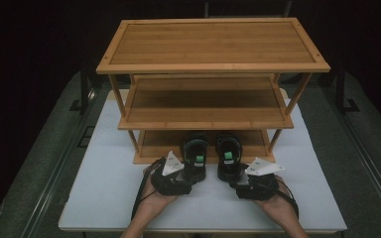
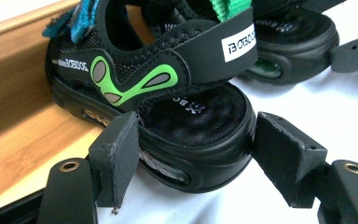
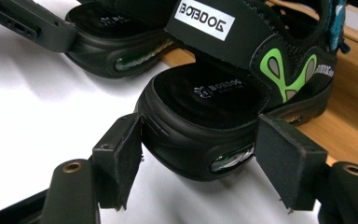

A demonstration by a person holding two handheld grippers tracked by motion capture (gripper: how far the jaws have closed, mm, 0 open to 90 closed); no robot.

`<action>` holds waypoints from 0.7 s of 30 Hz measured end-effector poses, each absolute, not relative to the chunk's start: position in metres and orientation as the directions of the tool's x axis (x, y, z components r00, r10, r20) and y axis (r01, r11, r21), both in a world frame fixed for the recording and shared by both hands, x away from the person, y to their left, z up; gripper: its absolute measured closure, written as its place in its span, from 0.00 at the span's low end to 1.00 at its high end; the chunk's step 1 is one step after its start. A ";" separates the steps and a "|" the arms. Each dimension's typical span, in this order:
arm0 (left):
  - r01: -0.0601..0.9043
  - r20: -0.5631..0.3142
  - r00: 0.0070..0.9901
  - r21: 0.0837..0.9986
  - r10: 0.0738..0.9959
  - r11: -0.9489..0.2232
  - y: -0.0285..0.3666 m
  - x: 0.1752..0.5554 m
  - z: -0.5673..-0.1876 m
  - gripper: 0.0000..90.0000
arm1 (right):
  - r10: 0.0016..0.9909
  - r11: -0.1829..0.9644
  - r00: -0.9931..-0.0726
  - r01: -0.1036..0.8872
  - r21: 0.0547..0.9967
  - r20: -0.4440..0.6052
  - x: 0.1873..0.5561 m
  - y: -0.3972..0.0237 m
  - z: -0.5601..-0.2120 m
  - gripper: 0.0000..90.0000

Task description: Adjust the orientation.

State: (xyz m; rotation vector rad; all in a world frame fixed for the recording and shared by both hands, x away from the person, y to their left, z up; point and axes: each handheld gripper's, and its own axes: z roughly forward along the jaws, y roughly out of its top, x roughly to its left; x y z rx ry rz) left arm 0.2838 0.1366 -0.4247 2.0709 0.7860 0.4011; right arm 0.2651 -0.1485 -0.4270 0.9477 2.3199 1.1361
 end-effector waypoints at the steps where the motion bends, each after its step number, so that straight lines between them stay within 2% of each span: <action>1: 0.384 -0.006 0.751 0.817 0.660 -0.430 0.136 0.285 -0.424 0.35 | 0.715 0.445 -0.698 0.401 0.800 -0.048 0.266 -0.148 -0.427 0.35; 9: 0.411 -0.014 0.745 0.796 0.667 -0.443 0.132 0.293 -0.426 0.35 | 0.715 0.451 -0.697 0.402 0.797 -0.054 0.271 -0.144 -0.429 0.34; 17: 0.395 0.004 0.742 0.805 0.670 -0.442 0.126 0.298 -0.427 0.35 | 0.708 0.493 -0.696 0.366 0.789 -0.120 0.276 -0.134 -0.433 0.35; 21: 0.387 0.009 0.741 0.811 0.671 -0.438 0.123 0.301 -0.428 0.35 | 0.712 0.480 -0.692 0.363 0.799 -0.114 0.280 -0.132 -0.434 0.35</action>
